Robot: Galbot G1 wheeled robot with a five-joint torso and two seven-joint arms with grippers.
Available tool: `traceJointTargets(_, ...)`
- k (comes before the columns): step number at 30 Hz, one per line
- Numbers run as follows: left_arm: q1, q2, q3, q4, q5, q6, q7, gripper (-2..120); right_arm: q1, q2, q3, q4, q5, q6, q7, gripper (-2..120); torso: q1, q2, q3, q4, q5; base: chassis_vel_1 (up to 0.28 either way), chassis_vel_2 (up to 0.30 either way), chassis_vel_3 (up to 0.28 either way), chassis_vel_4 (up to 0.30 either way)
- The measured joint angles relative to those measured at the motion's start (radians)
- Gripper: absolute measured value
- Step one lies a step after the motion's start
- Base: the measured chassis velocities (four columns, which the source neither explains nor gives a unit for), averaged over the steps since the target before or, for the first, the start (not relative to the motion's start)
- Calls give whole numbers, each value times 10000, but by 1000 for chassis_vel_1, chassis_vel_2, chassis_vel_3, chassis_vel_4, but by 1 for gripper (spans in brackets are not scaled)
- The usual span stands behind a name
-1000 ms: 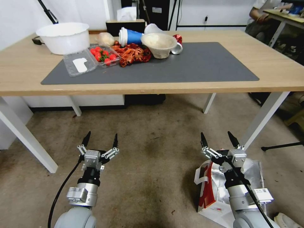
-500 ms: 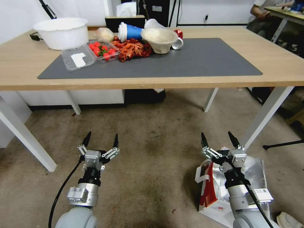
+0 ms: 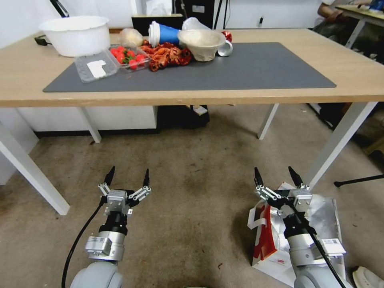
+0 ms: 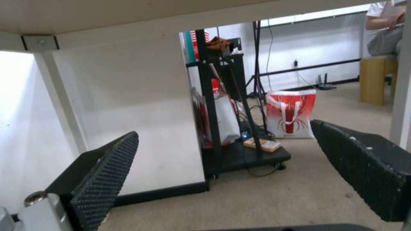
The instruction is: Pick up the food delivery bag from the floor and place it on the table.
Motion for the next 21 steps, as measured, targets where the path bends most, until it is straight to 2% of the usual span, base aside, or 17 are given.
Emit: traceJointTargets(21, 18, -81, 23, -44, 21, -21, 0, 100, 76, 43, 30, -16, 84, 0, 9, 100, -65, -810, -746, 0, 0, 0, 0, 0, 0)
